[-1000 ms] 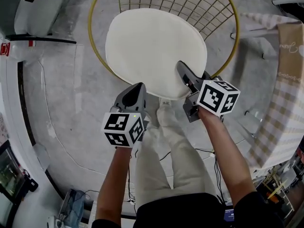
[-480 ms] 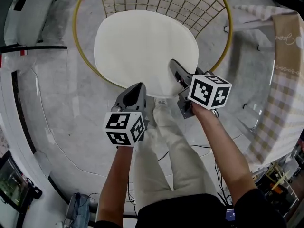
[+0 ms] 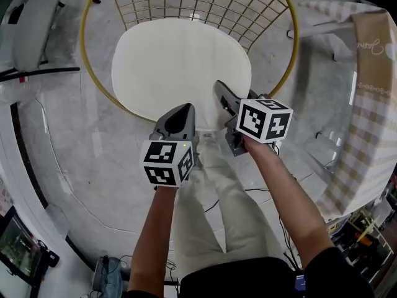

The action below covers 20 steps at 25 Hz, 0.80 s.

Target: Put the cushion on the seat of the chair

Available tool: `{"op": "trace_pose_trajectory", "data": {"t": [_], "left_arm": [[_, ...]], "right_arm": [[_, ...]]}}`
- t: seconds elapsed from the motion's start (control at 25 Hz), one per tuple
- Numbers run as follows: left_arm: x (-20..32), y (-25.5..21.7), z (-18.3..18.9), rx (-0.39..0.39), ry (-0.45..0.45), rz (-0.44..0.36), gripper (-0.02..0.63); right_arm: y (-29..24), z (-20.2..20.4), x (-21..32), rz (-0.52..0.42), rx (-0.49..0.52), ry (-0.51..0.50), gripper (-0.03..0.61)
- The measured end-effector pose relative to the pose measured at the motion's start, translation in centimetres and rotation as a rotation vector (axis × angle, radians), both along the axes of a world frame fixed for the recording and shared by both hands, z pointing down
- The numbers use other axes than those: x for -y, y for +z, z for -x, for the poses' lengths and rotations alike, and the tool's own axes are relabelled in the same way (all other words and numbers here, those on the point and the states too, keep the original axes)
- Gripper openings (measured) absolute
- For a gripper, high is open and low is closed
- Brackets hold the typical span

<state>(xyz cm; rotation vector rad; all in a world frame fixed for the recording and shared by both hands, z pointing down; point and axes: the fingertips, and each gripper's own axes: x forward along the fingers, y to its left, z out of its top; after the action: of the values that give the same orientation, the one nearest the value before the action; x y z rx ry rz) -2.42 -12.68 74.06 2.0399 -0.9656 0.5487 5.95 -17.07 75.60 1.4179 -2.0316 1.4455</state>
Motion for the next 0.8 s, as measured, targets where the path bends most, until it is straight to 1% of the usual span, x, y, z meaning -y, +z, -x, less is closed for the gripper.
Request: {"op": "trace_pose_trajectory", "data": {"t": [0.24, 0.44, 0.56, 0.68, 0.8], "left_arm": [[1.1, 0.8, -2.8, -0.043, 0.063, 0.017, 0.005], [1.9, 1.3, -4.2, -0.069, 0.067, 0.031, 0.005], [1.9, 1.6, -5.4, -0.082, 0.094, 0.041, 0.005], [2.1, 2.3, -6.4, -0.084, 0.118, 0.052, 0.005], [2.3, 3.7, -6.5, -0.079, 0.112, 0.083, 0.005]], "right_arm": [[1.0, -0.2, 0.2, 0.014, -0.001, 0.000, 0.063], [1.7, -0.3, 0.2, 0.020, 0.004, 0.003, 0.063], [2.1, -0.4, 0.1, 0.026, 0.007, 0.007, 0.063], [2.3, -0.5, 0.2, 0.029, 0.011, 0.011, 0.063], [2.6, -0.6, 0.2, 0.034, 0.018, 0.012, 0.061]]}}
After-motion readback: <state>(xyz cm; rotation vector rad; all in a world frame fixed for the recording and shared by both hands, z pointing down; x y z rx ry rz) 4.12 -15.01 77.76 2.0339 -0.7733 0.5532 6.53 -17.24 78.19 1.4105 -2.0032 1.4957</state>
